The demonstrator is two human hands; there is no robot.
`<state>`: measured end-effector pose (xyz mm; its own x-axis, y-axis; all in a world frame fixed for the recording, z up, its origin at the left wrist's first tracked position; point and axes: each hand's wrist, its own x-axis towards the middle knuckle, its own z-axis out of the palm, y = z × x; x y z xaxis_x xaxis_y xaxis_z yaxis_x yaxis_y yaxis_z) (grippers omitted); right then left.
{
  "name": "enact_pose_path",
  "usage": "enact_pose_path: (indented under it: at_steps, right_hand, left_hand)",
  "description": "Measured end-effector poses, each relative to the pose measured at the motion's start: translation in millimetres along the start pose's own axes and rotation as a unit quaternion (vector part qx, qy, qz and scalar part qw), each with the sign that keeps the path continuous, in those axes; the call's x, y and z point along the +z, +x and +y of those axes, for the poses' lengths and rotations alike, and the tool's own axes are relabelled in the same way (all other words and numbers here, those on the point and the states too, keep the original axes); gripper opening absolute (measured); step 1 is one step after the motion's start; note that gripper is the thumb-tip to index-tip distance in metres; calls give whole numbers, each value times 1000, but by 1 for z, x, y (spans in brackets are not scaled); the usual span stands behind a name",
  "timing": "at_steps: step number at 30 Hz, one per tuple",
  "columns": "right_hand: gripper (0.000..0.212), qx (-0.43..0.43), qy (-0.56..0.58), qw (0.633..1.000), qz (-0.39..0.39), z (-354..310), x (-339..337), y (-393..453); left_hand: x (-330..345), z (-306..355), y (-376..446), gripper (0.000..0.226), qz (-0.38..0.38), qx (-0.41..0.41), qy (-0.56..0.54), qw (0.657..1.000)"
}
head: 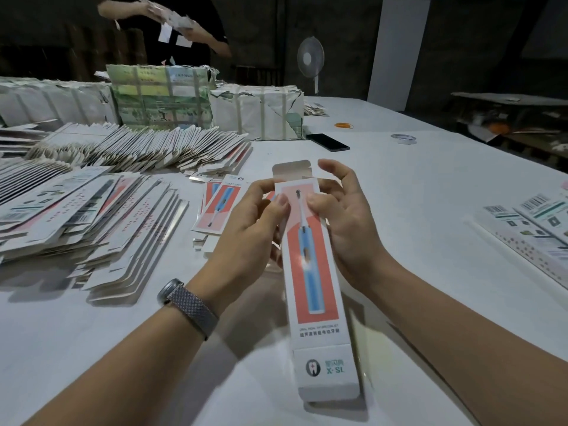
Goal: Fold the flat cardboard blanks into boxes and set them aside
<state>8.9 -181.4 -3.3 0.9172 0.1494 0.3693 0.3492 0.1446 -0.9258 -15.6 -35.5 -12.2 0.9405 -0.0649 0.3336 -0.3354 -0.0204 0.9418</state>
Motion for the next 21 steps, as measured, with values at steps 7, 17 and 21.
enact_pose_path:
  at_steps: [7, 17, 21]
  right_hand:
    - [27, 38, 36, 999, -5, 0, -3, 1]
    - [15, 53, 46, 997, -23, 2, -3, 0]
    - [20, 44, -26, 998, -39, 1, 1, -1]
  left_hand:
    - [-1, -3, 0, 12, -20, -12, -40, 999]
    - [-5, -6, 3, 11, -27, -34, -29, 999]
    - [-5, -6, 4, 12, -18, -32, -31, 999]
